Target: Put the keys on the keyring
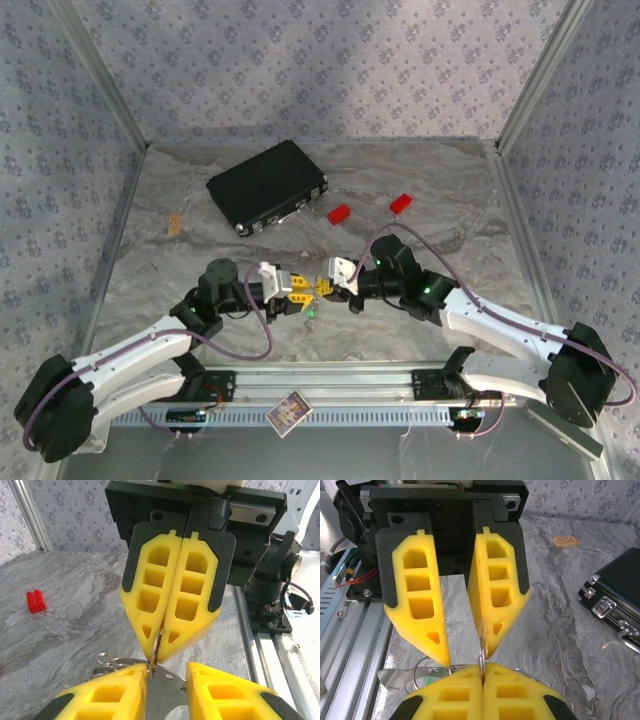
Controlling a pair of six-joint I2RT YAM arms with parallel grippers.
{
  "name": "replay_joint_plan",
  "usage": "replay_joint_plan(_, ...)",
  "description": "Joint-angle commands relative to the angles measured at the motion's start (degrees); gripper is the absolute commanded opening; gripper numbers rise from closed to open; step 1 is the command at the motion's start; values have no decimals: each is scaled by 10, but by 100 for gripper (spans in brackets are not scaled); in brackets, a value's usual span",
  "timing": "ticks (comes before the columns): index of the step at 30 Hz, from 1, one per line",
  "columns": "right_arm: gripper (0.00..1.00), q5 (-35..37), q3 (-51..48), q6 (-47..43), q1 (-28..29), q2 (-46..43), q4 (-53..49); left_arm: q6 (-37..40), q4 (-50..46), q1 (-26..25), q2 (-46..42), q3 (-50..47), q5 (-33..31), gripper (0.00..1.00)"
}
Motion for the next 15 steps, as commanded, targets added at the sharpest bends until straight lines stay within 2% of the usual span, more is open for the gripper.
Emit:
replay_joint_plan(1,0,-17,-1,12,0,-5,28,-2,32,1,1,-1,19,23)
replay_joint_plan(7,0,-19,-1,12,3,-1,26,-3,30,1,0,0,21,15)
replay_joint_plan(12,0,-14,0,9,6,-3,19,1,26,0,0,4,12,0)
replay_joint_plan(13,1,-8,0,8,5,-6,16,4,20,0,0,7,8,0)
replay_joint_plan(15,15,3,0,-3,5,-14,-7,13,-4,-1,-1,16,-2,0)
